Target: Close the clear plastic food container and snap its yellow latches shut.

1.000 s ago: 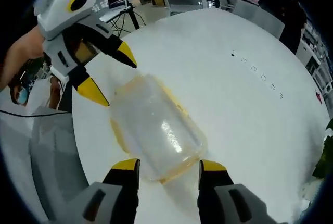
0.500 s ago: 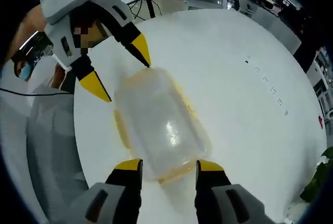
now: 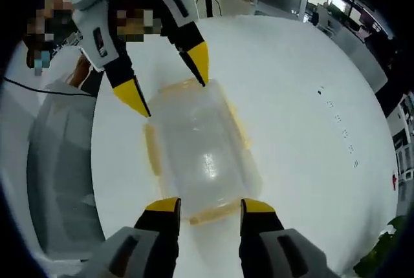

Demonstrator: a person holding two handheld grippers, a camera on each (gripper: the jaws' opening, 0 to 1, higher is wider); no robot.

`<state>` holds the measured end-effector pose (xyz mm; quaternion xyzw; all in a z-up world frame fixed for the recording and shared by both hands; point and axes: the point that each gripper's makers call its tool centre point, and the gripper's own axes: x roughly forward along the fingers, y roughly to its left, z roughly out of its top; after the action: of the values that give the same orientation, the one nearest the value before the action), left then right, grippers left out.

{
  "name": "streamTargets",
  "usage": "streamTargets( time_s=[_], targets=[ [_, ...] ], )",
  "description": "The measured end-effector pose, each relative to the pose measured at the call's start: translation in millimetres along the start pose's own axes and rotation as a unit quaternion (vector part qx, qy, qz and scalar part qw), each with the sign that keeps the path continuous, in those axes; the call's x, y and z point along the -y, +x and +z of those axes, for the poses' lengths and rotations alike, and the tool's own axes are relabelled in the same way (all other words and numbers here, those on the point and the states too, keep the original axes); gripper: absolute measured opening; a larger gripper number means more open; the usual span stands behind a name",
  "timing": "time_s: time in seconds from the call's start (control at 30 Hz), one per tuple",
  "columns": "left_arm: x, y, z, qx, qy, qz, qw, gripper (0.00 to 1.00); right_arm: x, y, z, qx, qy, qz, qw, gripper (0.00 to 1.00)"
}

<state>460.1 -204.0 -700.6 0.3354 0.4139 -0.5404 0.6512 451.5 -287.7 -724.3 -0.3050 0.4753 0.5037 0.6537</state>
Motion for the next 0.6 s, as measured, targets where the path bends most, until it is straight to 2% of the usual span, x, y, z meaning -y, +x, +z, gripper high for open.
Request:
streamTargets(
  time_s=[0.13, 0.2, 0.3, 0.6],
  targets=[
    [1.7, 3, 0.6, -0.005, 0.018, -0.005, 0.9998, 0.37, -1, 1, 9.6, 0.016, -0.020, 0.002, 0.9997, 0.33],
    [1.5, 5, -0.8, -0.009, 0.018, -0.007, 0.9998, 0.37, -3, 2, 11.0, 0.011, -0.028, 0.004, 0.9995, 0.34],
    [2.0, 6, -1.1, -0.010, 0.022, -0.006, 0.9997, 0.36, -4, 3, 18.6, 0.020, -0.044, 0.004, 0.9988, 0.30],
    [3.8, 6, 3.2, -0.002, 0.030, -0.007, 0.9995, 0.36, -12, 11, 42.3, 0.046, -0.060, 0.021, 0.9969, 0.32]
  ],
)
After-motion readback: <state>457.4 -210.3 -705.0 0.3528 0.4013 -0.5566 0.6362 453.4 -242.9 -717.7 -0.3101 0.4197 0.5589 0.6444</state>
